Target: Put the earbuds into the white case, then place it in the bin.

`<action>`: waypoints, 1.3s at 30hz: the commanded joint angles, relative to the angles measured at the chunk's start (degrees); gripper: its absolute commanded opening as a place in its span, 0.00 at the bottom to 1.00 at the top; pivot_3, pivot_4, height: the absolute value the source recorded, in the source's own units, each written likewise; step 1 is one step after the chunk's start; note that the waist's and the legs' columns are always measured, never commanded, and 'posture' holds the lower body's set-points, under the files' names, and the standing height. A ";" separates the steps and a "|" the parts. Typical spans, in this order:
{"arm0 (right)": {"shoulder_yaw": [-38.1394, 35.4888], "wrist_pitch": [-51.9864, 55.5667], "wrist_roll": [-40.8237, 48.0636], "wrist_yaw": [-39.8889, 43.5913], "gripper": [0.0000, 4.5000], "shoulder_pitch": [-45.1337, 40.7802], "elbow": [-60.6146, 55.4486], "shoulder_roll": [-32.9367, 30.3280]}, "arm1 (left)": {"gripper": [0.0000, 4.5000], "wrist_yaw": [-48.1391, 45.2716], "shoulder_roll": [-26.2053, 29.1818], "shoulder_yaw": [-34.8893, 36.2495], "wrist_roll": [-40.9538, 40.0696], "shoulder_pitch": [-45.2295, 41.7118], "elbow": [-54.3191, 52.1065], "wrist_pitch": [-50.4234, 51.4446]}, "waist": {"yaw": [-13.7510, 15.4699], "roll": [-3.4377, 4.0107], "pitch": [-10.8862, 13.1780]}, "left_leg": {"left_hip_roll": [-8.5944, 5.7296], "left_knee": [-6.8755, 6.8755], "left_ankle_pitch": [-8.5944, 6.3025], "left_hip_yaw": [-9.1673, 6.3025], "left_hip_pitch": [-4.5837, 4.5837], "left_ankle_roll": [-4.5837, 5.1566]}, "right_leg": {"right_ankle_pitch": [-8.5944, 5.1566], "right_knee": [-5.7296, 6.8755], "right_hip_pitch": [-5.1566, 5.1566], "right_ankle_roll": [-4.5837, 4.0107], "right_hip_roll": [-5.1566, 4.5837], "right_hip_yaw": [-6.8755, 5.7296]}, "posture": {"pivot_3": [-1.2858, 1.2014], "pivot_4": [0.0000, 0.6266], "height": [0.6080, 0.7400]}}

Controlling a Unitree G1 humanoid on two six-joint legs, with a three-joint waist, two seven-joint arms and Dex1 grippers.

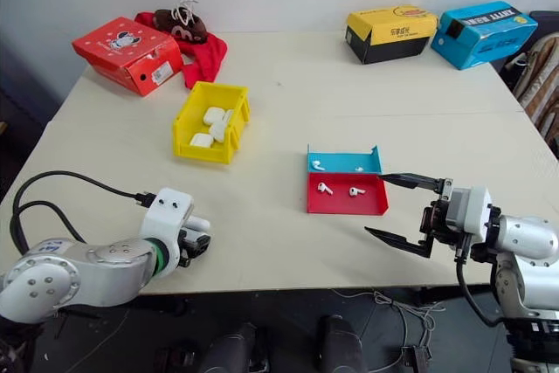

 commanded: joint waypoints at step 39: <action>11.69 39.95 -10.84 -13.86 1.00 -9.89 -13.12 -17.77 | 0.62 -116.60 -31.87 13.37 45.29 -7.53 19.26 -49.27 | 0.79 0.06 0.09 | -0.02 0.10 -0.17 0.15 -0.54 0.83 | 0.32 -0.72 -0.19 0.50 -0.07 -0.25 | 0.52 0.24 1.00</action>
